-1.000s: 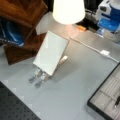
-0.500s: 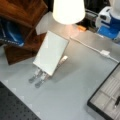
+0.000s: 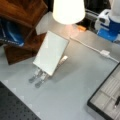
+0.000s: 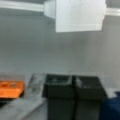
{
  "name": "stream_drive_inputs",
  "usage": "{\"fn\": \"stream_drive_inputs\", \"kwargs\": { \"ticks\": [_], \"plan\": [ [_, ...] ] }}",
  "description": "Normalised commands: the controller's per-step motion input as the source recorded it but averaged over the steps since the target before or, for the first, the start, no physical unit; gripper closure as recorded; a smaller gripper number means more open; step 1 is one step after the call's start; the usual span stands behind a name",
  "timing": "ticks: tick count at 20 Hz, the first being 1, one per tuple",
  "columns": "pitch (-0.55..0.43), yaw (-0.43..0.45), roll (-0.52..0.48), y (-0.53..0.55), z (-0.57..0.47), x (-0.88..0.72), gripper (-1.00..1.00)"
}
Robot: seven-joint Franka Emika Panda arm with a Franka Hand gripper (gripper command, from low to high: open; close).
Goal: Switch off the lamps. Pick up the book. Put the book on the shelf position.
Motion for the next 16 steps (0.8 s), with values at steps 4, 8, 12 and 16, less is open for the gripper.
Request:
{"fn": "stream_drive_inputs", "kwargs": {
  "ticks": [4,8,12,16],
  "plan": [
    [-0.359,-0.027,0.154,-0.09,-0.53,-0.46,1.00],
    [-0.382,-0.049,0.156,-0.11,-0.48,-0.50,1.00],
    [-0.377,-0.076,0.164,-0.14,-0.44,-0.53,1.00],
    [-0.382,-0.098,0.169,-0.13,-0.49,-0.54,1.00]
  ]
}}
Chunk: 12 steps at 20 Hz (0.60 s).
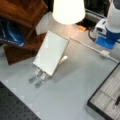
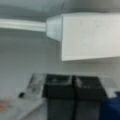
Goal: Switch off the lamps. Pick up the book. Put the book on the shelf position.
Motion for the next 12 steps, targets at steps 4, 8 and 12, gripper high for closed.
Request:
{"fn": "stream_drive_inputs", "kwargs": {
  "ticks": [4,8,12],
  "plan": [
    [-0.408,-0.108,0.136,-0.14,-0.56,-0.57,1.00],
    [-0.416,-0.113,0.103,-0.18,-0.52,-0.64,1.00],
    [-0.442,-0.105,0.074,-0.19,-0.42,-0.68,1.00]
  ]
}}
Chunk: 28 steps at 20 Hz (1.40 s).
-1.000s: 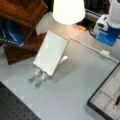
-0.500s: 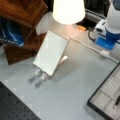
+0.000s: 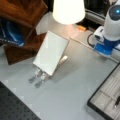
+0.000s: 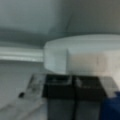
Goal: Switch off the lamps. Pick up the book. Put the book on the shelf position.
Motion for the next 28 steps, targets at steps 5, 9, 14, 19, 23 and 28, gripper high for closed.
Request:
{"fn": "stream_drive_inputs", "kwargs": {
  "ticks": [5,9,14,19,23,28],
  "plan": [
    [-0.430,-0.095,0.037,-0.20,-0.34,-0.75,1.00],
    [-0.418,-0.092,0.023,-0.21,-0.34,-0.80,1.00],
    [-0.383,-0.093,0.027,-0.22,-0.24,-0.81,1.00],
    [-0.345,-0.103,0.046,-0.20,-0.07,-0.73,1.00],
    [-0.306,-0.102,0.062,-0.19,-0.02,-0.57,1.00],
    [-0.266,-0.083,0.093,-0.20,0.18,-0.33,1.00]
  ]
}}
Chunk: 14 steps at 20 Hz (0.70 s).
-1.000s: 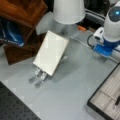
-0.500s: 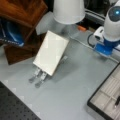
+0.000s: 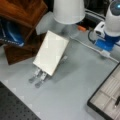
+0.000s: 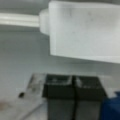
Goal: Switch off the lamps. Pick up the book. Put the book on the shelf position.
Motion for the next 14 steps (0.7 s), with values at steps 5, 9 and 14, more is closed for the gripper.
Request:
{"fn": "stream_drive_inputs", "kwargs": {
  "ticks": [5,9,14],
  "plan": [
    [-0.139,-0.029,0.066,-0.16,0.13,-0.20,1.00],
    [-0.067,0.008,0.049,-0.14,0.07,-0.13,1.00],
    [0.000,0.023,0.086,-0.10,0.05,-0.09,-1.00]
  ]
}}
